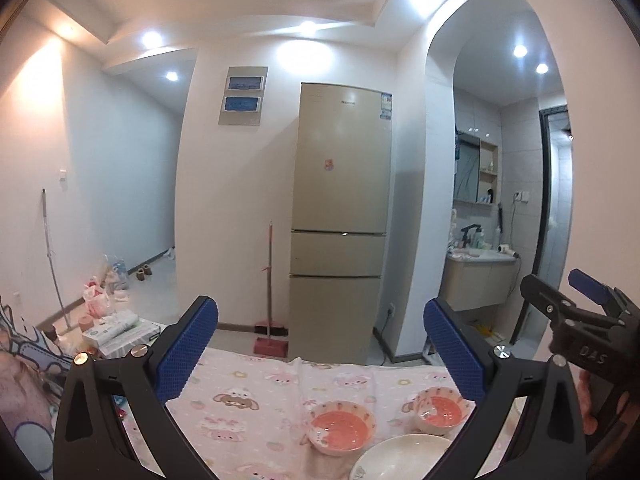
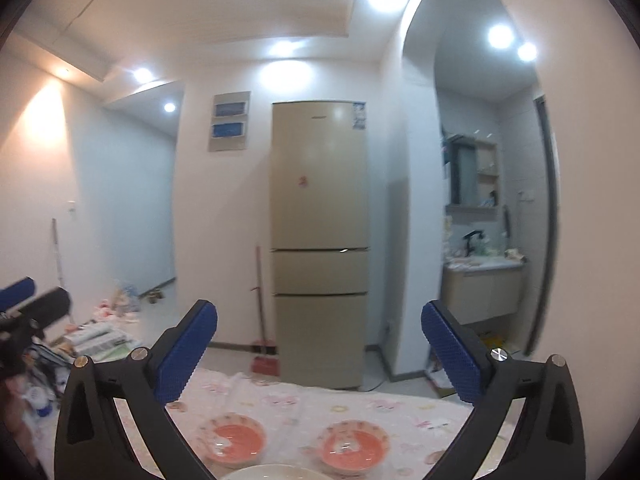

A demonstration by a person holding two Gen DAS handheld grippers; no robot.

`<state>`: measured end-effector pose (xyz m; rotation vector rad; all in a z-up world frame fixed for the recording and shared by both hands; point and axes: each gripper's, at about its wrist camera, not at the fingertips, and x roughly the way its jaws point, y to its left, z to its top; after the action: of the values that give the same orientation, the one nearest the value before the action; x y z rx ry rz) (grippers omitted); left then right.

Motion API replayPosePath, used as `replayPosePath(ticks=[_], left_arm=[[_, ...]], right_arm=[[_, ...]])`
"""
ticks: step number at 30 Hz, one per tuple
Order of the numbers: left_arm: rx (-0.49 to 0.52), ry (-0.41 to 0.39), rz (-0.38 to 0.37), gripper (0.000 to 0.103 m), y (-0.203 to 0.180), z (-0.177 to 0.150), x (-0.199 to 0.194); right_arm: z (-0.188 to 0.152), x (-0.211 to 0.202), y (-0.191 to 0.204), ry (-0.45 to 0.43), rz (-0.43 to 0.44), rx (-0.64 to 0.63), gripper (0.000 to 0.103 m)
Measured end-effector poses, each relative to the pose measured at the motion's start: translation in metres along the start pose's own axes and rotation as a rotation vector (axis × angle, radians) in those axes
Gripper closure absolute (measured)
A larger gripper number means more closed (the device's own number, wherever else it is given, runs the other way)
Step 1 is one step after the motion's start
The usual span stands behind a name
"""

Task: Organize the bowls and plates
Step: 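Raise both tools and move them toward the large pink bunny bowl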

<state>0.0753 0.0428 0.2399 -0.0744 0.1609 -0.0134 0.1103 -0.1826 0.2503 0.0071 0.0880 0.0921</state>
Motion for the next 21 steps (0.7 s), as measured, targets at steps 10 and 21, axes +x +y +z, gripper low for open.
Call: replayPosePath(ticks=[10,21], left_arm=[[-0.024,0.207,-0.029,0.001,0.013,-0.028,0.059],[-0.035,0.374,-0.009,0.014,0.010,-0.057,0.121]], right_arm=[[-0.037,0.063,0.009,0.194,0.197,0.040,0.009],[-0.078,0.135,-0.006,0.384,0.179,0.096,0.019]])
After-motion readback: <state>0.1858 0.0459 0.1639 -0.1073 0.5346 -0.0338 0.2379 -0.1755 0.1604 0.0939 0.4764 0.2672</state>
